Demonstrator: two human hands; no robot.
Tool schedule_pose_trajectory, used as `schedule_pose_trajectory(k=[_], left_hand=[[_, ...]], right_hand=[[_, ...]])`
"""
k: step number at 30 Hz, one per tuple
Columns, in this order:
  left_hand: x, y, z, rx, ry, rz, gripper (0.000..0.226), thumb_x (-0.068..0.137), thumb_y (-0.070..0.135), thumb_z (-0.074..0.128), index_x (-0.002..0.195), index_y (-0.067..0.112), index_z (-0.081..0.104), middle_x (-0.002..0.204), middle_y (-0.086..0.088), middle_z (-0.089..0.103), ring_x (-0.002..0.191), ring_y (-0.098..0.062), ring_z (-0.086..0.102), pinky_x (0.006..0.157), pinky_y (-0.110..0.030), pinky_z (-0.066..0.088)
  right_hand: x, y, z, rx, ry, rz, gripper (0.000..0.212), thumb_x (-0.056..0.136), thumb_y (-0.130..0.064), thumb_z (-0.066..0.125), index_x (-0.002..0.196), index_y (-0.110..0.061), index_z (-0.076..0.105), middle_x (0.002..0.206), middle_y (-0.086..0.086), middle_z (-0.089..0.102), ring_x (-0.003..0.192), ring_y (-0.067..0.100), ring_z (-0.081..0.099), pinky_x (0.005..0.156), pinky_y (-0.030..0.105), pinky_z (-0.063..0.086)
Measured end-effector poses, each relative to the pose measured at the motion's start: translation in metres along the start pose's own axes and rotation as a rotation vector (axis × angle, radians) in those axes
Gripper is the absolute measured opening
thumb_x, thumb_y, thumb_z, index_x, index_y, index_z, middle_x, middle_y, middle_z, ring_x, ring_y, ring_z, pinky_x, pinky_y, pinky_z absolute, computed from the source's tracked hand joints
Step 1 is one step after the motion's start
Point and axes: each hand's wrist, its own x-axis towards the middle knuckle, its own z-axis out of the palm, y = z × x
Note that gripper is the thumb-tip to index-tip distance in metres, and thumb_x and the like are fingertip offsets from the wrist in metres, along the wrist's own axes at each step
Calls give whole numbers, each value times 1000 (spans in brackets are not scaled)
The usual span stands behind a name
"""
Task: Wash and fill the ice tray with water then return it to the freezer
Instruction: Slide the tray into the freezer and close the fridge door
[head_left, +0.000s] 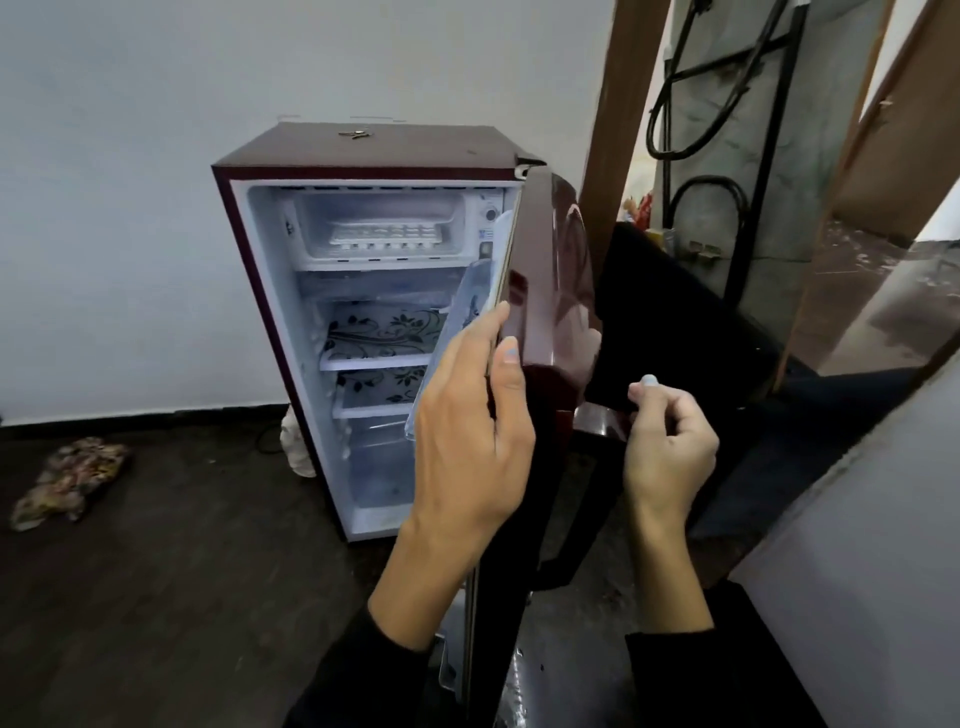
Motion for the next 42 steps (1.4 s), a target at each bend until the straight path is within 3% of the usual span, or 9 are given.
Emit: schedule_pose_trajectory(k=[6, 9, 11, 14, 18, 21, 27, 32, 42], left_hand=[[17, -17, -40, 34, 52, -3, 46, 98, 35, 29, 124, 14, 61, 119, 7, 65, 113, 1, 55, 95, -17, 44], [26, -26, -57, 60, 54, 0, 45, 96, 39, 32, 122, 16, 61, 114, 12, 63, 110, 4, 55, 91, -14, 43], [33, -32, -67, 82, 59, -5, 43, 96, 39, 36, 123, 16, 61, 115, 11, 63, 110, 1, 56, 92, -20, 47], [44, -44, -81, 115, 60, 10, 35, 96, 32, 44, 122, 17, 61, 117, 8, 64, 112, -4, 57, 92, -32, 50], [62, -63, -102, 157, 83, 26, 31, 96, 24, 48, 120, 16, 64, 119, 2, 66, 115, -7, 57, 96, -31, 48], [75, -78, -119, 223, 94, 40, 31, 95, 25, 49, 120, 16, 65, 122, -1, 65, 119, -11, 56, 97, -22, 46], [99, -108, -149, 348, 83, 80, 32, 94, 23, 51, 122, 12, 64, 126, -5, 62, 121, -15, 55, 100, -25, 43], [121, -134, -170, 453, 103, 160, 32, 94, 23, 51, 119, 9, 65, 126, -8, 61, 120, -19, 55, 99, -23, 40], [161, -191, -200, 600, 50, 363, 33, 93, 17, 47, 120, 4, 63, 131, -16, 58, 129, -31, 48, 105, -41, 43]], right_hand=[[-25, 2, 46, 90, -98, 68, 38, 98, -33, 53, 65, -18, 65, 65, -7, 65, 61, -3, 59, 60, 7, 43], [-42, 1, 69, 107, -119, 65, 44, 97, -35, 52, 58, -18, 62, 57, -2, 56, 58, 7, 52, 61, 19, 43], [-52, -1, 83, 121, -133, 59, 43, 94, -35, 50, 56, -17, 60, 55, 4, 52, 56, 12, 48, 58, 25, 41], [-64, -3, 105, 88, -137, 41, 42, 96, -28, 52, 56, -19, 59, 50, -4, 49, 50, 3, 44, 52, 20, 36], [-82, -6, 132, 62, -169, 32, 40, 98, -22, 53, 59, -17, 59, 48, -10, 49, 49, 1, 46, 49, 12, 34], [-94, -8, 152, 52, -197, 26, 38, 98, -25, 54, 63, -12, 61, 48, -11, 48, 49, 1, 44, 50, 14, 34], [-115, -13, 193, 18, -248, -2, 35, 98, -24, 54, 70, -3, 59, 52, -2, 46, 47, 4, 40, 48, 17, 33], [-128, -13, 226, -4, -289, -20, 35, 98, -23, 54, 65, -10, 53, 49, -8, 40, 43, 3, 39, 44, 15, 30], [-149, -5, 293, -95, -306, -94, 32, 97, -44, 47, 81, -19, 59, 58, -12, 53, 53, 5, 50, 59, 30, 44]])
